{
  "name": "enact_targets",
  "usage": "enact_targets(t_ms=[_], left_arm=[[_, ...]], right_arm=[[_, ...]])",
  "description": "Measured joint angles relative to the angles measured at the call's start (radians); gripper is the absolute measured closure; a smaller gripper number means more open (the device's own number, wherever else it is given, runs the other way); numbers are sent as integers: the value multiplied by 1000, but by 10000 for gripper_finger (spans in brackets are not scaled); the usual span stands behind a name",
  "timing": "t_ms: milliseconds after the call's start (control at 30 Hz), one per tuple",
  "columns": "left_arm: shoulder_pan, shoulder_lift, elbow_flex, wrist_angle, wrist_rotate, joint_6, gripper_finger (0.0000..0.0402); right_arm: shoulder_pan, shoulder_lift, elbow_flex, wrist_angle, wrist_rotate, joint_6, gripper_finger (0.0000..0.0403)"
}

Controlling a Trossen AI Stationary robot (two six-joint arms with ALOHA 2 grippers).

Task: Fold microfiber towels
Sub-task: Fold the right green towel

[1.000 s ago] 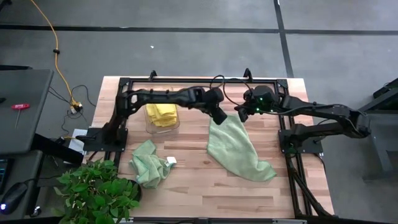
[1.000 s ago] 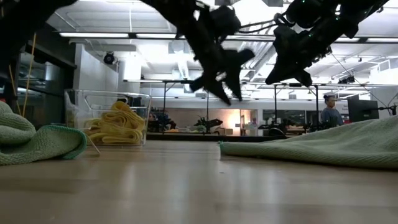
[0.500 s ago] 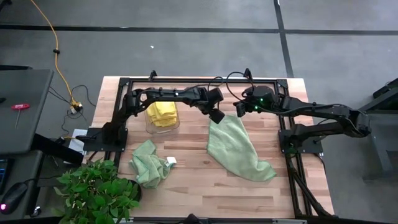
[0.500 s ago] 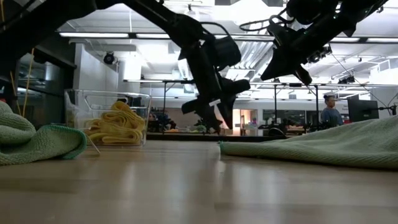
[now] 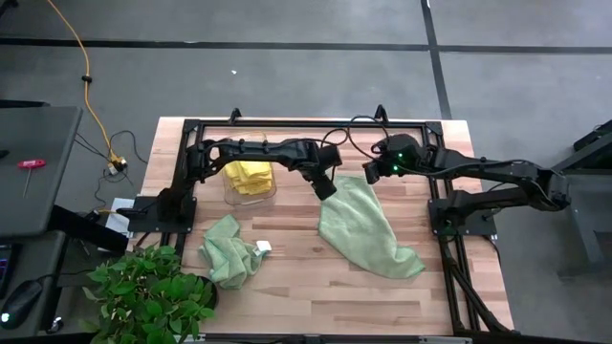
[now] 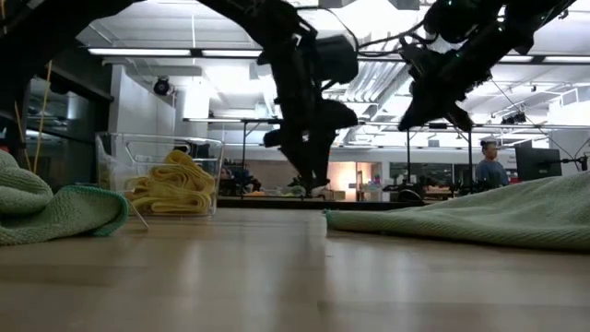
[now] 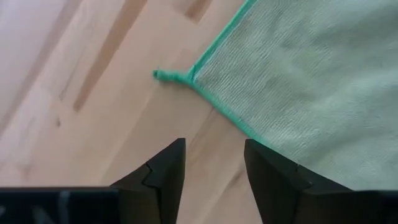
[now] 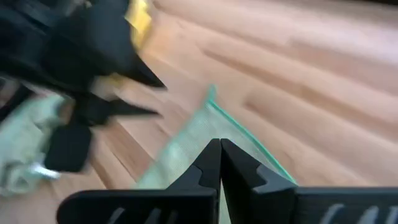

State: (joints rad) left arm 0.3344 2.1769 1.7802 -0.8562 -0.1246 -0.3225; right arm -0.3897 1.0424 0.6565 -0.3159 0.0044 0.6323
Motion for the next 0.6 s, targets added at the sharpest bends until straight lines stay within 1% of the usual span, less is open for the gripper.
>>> enact_targets(t_ms=[67, 100, 200, 267, 333, 433, 500, 600], left_arm=[[-8, -4, 0, 34, 1, 23, 265], [-10, -4, 0, 68, 20, 27, 275], [-10, -4, 0, 124, 79, -11, 307], [-13, -4, 0, 135, 124, -32, 327], [-19, -13, -1, 133, 173, -28, 350], [-44, -52, -1, 145, 179, 9, 391], [-67, -81, -24, 197, 172, 33, 394], [-106, -114, -109, 337, 173, 40, 399]], right_arm=[[0, -1, -11, -58, -5, 0, 403], [0, -1, -25, -69, -19, 1, 403], [-3, -1, -100, -69, -103, 47, 403], [-4, -1, -172, -61, -137, 103, 403], [-8, 0, -241, -16, -135, 168, 403], [-28, 0, -316, 93, -128, 235, 403], [-46, 0, -345, 161, -110, 267, 403], [-79, 1, -357, 213, -51, 268, 403]])
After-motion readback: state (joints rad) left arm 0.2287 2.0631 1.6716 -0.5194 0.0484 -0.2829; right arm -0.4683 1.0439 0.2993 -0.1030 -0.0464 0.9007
